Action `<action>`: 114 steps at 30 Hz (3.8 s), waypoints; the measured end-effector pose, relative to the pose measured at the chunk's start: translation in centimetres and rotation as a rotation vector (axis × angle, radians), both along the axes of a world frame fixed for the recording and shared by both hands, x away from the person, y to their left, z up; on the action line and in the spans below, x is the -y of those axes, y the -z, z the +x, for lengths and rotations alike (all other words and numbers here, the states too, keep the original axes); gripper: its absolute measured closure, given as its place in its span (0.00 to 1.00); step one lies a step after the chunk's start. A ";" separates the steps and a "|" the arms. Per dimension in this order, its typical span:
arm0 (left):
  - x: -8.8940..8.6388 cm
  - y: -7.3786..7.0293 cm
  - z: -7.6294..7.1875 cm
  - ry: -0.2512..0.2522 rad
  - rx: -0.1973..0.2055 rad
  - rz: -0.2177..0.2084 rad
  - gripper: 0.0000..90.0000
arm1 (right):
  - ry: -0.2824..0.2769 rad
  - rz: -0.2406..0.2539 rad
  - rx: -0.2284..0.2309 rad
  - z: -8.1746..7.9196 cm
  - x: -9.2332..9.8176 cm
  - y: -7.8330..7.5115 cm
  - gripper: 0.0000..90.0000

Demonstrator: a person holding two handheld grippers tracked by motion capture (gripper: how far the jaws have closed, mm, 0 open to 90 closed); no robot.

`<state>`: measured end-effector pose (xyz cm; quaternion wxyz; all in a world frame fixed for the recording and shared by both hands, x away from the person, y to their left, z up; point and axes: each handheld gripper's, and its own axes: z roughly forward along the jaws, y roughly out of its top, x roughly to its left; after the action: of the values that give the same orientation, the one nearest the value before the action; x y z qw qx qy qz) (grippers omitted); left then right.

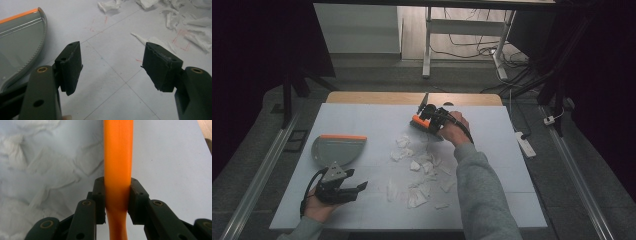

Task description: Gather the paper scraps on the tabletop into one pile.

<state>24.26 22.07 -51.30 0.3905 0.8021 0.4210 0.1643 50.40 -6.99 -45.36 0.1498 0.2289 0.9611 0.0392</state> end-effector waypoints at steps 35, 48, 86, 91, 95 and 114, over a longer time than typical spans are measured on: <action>0.4 0.2 0.4 -0.004 -0.013 0.006 0.36 | -0.087 0.273 0.042 -6.7 2.6 -4.5 0.78; -0.1 0.1 0.3 -0.007 -0.011 -0.015 0.36 | -0.088 0.111 0.101 -1.8 -3.2 -0.4 0.79; 0.1 0.1 0.3 -0.008 -0.011 -0.001 0.36 | -0.205 0.351 0.048 -9.8 1.9 -4.8 0.78; 0.1 0.2 0.3 -0.012 -0.013 0.001 0.36 | -0.134 0.433 0.102 -9.6 2.8 -5.1 0.78; 0.1 0.2 0.3 -0.013 -0.012 0.002 0.36 | -0.091 0.489 0.111 -9.2 3.2 -5.7 0.78; 0.0 0.1 0.2 -0.015 -0.008 0.003 0.36 | -0.042 0.595 -0.100 -11.1 -3.3 -2.4 0.78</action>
<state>24.49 22.10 -51.43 0.3863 0.8000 0.4285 0.1647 39.33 -3.72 -42.95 0.0276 0.2445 0.9180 0.3109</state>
